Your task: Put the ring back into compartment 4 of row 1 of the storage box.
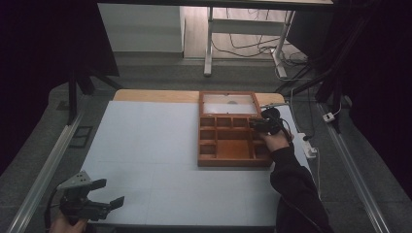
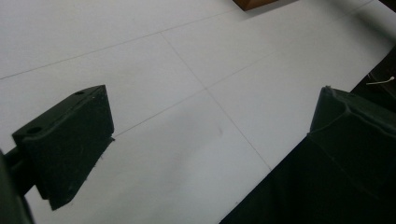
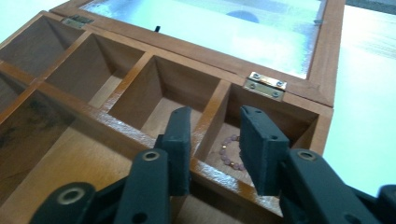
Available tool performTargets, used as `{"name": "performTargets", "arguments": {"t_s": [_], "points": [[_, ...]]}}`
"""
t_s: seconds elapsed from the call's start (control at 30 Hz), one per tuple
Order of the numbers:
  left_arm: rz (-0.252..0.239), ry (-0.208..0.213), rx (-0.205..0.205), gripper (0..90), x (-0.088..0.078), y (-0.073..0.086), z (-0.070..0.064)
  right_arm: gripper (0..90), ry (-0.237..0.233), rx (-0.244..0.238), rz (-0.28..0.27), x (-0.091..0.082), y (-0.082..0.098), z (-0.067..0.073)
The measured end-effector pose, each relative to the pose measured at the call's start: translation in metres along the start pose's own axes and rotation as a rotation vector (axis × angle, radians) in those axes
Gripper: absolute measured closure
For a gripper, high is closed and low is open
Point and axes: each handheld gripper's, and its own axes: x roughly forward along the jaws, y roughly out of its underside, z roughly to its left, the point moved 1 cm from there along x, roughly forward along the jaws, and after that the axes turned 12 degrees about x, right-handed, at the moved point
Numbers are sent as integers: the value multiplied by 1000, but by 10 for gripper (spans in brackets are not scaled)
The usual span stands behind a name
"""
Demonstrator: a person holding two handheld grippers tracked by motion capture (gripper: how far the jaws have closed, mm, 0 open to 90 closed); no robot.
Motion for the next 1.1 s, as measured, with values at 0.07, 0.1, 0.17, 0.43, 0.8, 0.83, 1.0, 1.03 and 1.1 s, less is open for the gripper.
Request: {"name": "performTargets", "arguments": {"t_s": [0.07, 0.1, 0.17, 0.43, 0.8, 0.83, 1.0, 1.03, 1.1], "points": [[0, 0, 0, 0, 0, 0, 0, 605, -3, -6, 2, 0, 0, 2], [1, 0, 0, 0, 0, 0, 0, 590, -4, -9, 6, -1, 1, 3], [0, 1, 0, 0, 0, 0, 0, 565, -6, -15, 11, -2, 1, 5], [1, 0, 1, 0, 0, 0, 0, 439, -23, -37, 22, -6, 2, 12], [2, -1, 1, 0, 0, 0, 0, 239, -73, -46, 23, -18, 5, 25], [2, -1, 1, 0, 0, 0, 0, 216, -74, -50, 22, -19, 6, 27], [2, -2, 1, 0, 0, 0, 0, 136, -96, -58, 25, -26, 7, 36], [1, -2, 0, 0, 0, 0, 0, 121, -100, -59, 23, -27, 8, 38], [2, -3, 0, 0, 0, 0, 0, 91, -101, -60, 36, -28, 9, 42]]}}
